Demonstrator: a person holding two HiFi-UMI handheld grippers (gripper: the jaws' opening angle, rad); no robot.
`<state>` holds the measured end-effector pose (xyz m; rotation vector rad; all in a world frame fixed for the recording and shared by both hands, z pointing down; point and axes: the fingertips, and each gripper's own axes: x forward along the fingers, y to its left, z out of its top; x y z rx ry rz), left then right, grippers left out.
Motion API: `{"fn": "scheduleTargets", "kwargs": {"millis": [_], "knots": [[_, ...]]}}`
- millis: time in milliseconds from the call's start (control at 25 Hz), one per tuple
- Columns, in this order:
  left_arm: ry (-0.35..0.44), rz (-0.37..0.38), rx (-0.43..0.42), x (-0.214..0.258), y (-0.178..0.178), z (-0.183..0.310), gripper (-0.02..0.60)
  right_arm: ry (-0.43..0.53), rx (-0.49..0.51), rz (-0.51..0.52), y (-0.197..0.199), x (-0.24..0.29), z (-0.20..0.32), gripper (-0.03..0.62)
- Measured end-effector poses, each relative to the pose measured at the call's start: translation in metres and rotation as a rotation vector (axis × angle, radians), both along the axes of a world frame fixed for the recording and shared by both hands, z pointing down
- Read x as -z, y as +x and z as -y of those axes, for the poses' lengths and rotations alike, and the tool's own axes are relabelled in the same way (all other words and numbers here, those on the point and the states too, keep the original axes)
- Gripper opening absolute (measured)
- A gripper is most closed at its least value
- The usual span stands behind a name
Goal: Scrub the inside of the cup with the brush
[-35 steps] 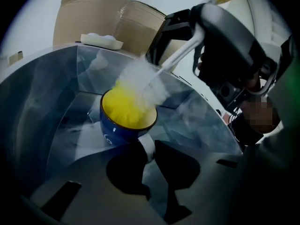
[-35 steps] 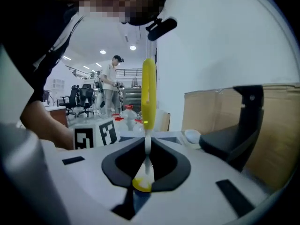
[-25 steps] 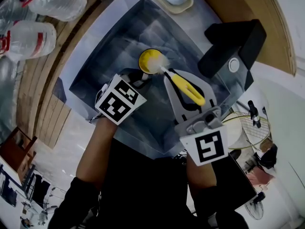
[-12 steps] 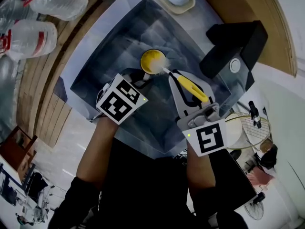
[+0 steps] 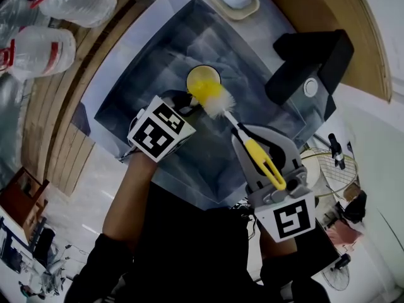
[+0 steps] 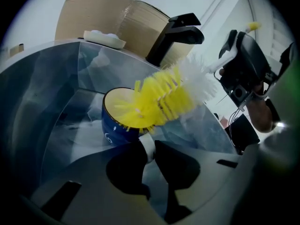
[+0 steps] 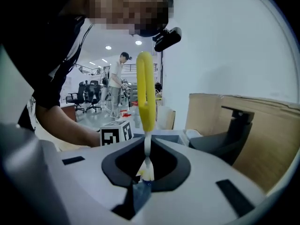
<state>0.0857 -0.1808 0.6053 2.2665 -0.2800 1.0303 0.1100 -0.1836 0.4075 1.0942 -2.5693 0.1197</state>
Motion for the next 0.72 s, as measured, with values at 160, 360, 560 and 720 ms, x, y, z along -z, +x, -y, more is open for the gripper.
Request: {"fn": "scheduleTargets", "kwargs": {"millis": [160,360,560,720], "knots": [[0.004,0.005,-0.009,-0.001,0.001,-0.001,0.066,0.027,0.032,0.001,-0.018,-0.033,0.022,0.041],[0.002,-0.003,-0.009,-0.001,0.001,0.001,0.066,-0.044,-0.033,-0.041,-0.014,-0.060,0.028,0.041],[-0.011,0.023,-0.032,0.000,-0.002,-0.002,0.071,-0.074,-0.104,-0.025,-0.004,-0.047,0.020,0.041],[0.023,0.040,-0.048,0.016,-0.014,0.007,0.078,-0.011,-0.139,-0.043,0.002,-0.004,0.012,0.041]]}}
